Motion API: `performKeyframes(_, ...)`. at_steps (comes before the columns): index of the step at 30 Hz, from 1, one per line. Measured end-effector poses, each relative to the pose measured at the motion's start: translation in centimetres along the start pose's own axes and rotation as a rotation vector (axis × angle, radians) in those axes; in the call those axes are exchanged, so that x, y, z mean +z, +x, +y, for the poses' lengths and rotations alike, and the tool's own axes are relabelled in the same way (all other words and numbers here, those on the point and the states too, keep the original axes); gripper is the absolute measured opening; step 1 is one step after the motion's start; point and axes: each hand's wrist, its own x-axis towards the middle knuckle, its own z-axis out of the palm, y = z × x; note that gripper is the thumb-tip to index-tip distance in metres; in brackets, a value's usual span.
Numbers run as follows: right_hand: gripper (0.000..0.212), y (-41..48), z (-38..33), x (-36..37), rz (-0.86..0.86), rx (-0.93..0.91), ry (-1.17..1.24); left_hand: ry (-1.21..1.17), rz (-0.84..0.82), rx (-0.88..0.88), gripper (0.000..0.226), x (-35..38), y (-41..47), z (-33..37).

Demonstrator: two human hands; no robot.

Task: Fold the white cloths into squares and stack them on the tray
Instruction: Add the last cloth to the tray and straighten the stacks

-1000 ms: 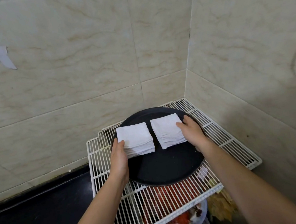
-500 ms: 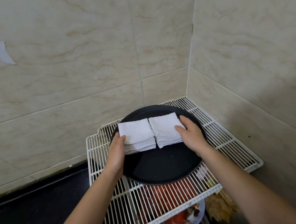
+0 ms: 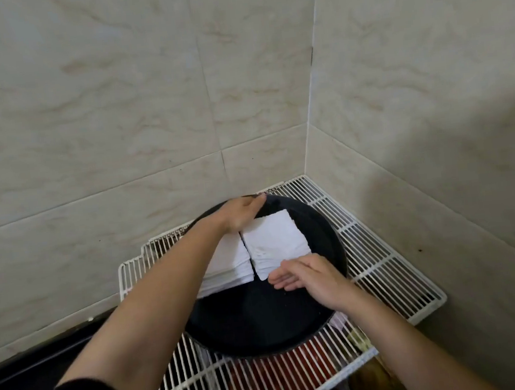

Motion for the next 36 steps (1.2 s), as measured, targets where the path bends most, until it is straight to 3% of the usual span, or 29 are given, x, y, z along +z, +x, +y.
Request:
performKeyframes(9,0.036,2.0,-0.1,0.5,-0.047,-0.036,0.039,0.135,-0.097,-0.007,0.067,0.2,1.8,1.1)
performKeyframes(18,0.034,1.8,0.0,0.6,0.005,-0.069,-0.008,0.031,-0.147,-0.024,0.071,-0.7,0.6,-0.4)
performKeyframes(23,0.035,1.0,-0.4,2.2,-0.138,-0.052,-0.043,0.073,-0.087,-0.077,0.071,-2.7,-1.5,-3.3)
performKeyframes(26,0.032,1.4,-1.1,3.2,-0.136,-0.089,-0.110,0.203,0.036,-0.090,0.069,-2.3,-3.1,-4.4)
performKeyframes(28,0.034,1.0,-1.7,3.5,-0.006,-0.175,-0.237,0.307,0.175,-0.030,0.065,-2.1,-4.5,-4.9)
performKeyframes(30,0.042,0.6,-2.1,3.0,0.338,-0.365,-0.417,0.270,0.348,0.043,0.054,-1.8,-6.1,-5.9)
performKeyframes(32,0.034,0.5,-2.5,1.9,0.684,-0.470,-0.459,0.098,0.529,0.038,0.051,-1.1,-8.0,-6.9)
performKeyframes(34,0.023,1.2,-2.1,0.8,0.777,-0.336,-0.437,-0.185,0.619,-0.042,0.060,0.8,-10.0,-7.7)
performKeyframes(36,0.057,2.1,-1.0,0.0,0.645,-0.073,-0.352,-0.604,0.570,-0.124,0.061,2.9,-11.2,-8.1)
